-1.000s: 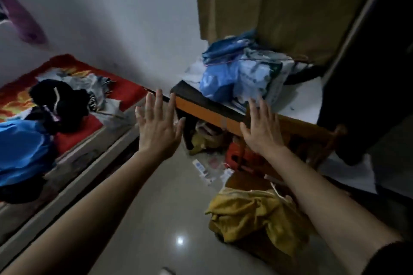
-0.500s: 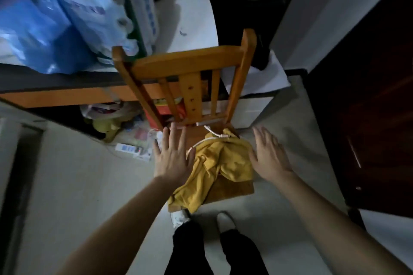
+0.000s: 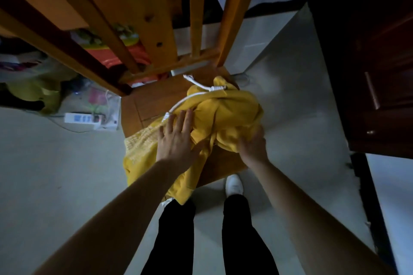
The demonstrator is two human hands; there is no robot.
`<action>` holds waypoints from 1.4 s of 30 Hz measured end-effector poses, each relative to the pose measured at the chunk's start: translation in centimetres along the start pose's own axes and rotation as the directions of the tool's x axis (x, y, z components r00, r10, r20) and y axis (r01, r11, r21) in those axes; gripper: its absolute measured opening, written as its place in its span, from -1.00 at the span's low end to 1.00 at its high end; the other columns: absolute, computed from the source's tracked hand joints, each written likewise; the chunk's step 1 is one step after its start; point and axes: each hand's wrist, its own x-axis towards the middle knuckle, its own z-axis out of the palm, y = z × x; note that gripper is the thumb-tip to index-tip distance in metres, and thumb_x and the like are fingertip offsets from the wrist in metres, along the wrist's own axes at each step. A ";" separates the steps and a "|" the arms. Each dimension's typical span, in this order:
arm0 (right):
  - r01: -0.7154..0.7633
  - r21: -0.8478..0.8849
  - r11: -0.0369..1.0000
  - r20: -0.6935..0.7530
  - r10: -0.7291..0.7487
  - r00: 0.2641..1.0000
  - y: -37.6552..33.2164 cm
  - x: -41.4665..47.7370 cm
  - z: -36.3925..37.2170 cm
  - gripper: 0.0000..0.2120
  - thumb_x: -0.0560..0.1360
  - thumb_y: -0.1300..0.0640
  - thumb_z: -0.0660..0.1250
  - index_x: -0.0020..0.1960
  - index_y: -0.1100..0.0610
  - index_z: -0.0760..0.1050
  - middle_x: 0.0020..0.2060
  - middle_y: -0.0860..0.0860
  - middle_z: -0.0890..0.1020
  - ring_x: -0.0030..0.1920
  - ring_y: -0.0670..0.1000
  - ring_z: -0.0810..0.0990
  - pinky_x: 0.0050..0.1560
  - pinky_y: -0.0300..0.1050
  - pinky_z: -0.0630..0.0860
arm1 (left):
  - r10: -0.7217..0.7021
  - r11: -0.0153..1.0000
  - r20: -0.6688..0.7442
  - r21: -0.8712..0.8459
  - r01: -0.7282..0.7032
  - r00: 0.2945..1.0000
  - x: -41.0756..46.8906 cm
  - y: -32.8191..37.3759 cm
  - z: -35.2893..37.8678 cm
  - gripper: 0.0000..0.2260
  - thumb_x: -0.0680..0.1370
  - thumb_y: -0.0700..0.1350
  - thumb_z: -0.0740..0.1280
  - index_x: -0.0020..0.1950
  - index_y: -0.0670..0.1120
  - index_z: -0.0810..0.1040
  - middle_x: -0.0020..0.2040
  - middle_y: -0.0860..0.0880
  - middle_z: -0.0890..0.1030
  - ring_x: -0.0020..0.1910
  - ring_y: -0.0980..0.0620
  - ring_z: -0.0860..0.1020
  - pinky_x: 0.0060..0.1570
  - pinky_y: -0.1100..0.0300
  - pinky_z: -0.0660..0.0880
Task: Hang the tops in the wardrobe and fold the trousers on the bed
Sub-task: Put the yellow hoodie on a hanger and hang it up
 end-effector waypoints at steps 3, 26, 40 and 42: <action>-0.263 0.412 0.872 -0.029 0.301 0.953 -1.3 2.1 0.7 -0.15 0.49 -0.35 0.28 0.57 0.09 0.08 0.43 0.19 0.37 0.34 0.29 0.45 0.31 0.26 0.45 | -0.061 0.998 -0.043 0.000 0.061 0.997 1.7 0.5 0.6 -0.31 0.57 0.13 0.28 0.60 0.02 0.02 0.38 -0.21 0.45 0.44 -0.22 0.30 0.36 -0.17 0.25; -0.445 0.752 0.486 0.436 0.140 0.889 -3.2 1.4 -3.7 -0.47 0.55 -0.27 0.21 0.34 0.08 0.40 0.06 0.10 0.64 0.07 0.07 0.59 0.16 0.04 0.44 | 0.304 0.931 -0.137 0.252 -0.264 0.943 -4.4 0.8 -0.4 -0.61 0.26 -0.20 0.50 0.06 -0.10 0.53 -0.07 -0.15 0.52 -0.12 -0.21 0.52 -0.26 -0.07 0.55; 0.075 0.704 0.706 0.240 -0.337 0.910 -17.0 -17.0 -17.6 -0.51 0.39 0.48 0.22 0.19 0.05 0.47 0.09 0.13 0.59 0.14 0.19 0.53 0.27 0.12 0.47 | -0.208 0.975 0.077 0.092 0.201 0.975 -17.5 1.9 -19.5 -0.41 0.46 -0.05 0.37 0.47 -0.02 0.28 0.26 -0.12 0.43 0.28 -0.17 0.44 0.21 -0.01 0.46; 0.113 0.718 0.687 0.250 -0.407 0.879 -19.1 -20.4 -19.9 -0.60 0.35 0.51 0.19 0.07 0.17 0.53 0.06 0.25 0.61 0.07 0.25 0.57 0.14 0.12 0.52 | -0.210 0.975 0.057 -0.061 0.214 0.976 -19.6 3.2 -23.7 -0.34 0.48 -0.04 0.40 0.53 0.00 0.20 0.32 -0.10 0.37 0.35 -0.15 0.35 0.30 0.00 0.38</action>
